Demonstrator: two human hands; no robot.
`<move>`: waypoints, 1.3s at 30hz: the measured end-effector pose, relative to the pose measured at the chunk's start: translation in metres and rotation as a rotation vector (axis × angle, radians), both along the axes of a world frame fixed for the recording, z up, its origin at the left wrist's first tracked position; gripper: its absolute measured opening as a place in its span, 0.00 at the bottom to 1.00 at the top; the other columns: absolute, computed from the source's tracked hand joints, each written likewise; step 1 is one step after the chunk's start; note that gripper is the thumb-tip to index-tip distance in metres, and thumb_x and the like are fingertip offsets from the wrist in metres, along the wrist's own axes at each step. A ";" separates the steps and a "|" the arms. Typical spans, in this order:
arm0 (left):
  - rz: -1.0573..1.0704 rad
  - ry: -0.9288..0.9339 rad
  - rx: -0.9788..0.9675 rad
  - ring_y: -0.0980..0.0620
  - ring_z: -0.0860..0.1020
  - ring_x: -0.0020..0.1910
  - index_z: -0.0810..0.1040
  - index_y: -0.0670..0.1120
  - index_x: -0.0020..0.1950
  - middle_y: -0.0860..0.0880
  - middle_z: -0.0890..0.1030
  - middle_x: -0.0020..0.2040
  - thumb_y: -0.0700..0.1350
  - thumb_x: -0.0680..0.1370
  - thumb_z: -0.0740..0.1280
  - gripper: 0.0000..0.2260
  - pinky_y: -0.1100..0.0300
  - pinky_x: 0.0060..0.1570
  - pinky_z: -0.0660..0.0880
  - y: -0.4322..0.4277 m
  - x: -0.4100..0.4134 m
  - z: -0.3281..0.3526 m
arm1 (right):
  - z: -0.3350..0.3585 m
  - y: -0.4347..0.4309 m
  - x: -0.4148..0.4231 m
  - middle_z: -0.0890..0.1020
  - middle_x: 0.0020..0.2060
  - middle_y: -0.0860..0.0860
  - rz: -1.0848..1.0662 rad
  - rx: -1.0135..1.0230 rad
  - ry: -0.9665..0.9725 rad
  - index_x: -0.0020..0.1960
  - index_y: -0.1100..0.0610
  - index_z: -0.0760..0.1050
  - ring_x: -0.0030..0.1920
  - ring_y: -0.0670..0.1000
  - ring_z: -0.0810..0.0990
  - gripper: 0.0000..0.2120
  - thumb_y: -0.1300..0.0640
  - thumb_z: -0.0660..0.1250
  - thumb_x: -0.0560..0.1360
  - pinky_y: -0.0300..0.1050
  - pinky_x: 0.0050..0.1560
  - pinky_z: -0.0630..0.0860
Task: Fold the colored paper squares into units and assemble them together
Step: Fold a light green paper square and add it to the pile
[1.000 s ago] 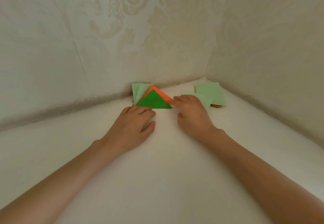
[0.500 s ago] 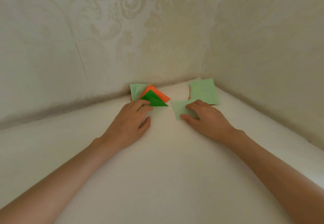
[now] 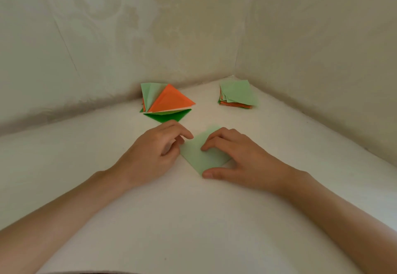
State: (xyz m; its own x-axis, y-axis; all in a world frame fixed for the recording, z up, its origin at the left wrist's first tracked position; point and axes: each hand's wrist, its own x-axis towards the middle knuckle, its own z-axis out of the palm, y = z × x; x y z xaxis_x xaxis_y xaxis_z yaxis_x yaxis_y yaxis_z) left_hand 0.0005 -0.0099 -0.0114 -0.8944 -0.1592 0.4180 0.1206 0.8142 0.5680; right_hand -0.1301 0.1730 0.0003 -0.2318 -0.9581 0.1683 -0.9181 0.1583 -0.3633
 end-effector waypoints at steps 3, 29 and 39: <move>-0.020 -0.042 0.121 0.61 0.77 0.50 0.76 0.54 0.50 0.59 0.79 0.49 0.49 0.69 0.54 0.15 0.69 0.48 0.71 -0.003 0.002 0.003 | -0.004 -0.001 0.005 0.77 0.51 0.51 0.040 -0.093 0.279 0.56 0.54 0.77 0.47 0.53 0.76 0.24 0.38 0.56 0.75 0.50 0.45 0.76; -0.030 -0.210 0.612 0.55 0.81 0.41 0.79 0.54 0.39 0.54 0.79 0.48 0.55 0.66 0.75 0.09 0.53 0.45 0.75 0.015 0.001 0.009 | 0.006 -0.005 0.017 0.67 0.28 0.55 -0.446 -0.384 -0.770 0.39 0.56 0.76 0.30 0.51 0.62 0.11 0.53 0.62 0.78 0.44 0.30 0.58; -0.072 -0.046 0.944 0.55 0.82 0.41 0.75 0.44 0.39 0.53 0.83 0.53 0.40 0.64 0.72 0.07 0.65 0.44 0.77 0.025 0.002 0.018 | 0.010 -0.003 0.019 0.80 0.36 0.41 -0.330 -0.508 -0.692 0.40 0.51 0.78 0.38 0.41 0.76 0.06 0.57 0.67 0.76 0.34 0.40 0.70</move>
State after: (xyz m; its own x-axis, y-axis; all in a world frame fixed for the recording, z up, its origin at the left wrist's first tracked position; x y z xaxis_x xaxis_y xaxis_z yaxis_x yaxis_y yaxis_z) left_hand 0.0024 0.0153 0.0063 -0.9276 -0.3571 0.1096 0.1143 0.0078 0.9934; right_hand -0.1113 0.1701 0.0103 -0.6863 -0.6743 0.2727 -0.4064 0.0446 -0.9126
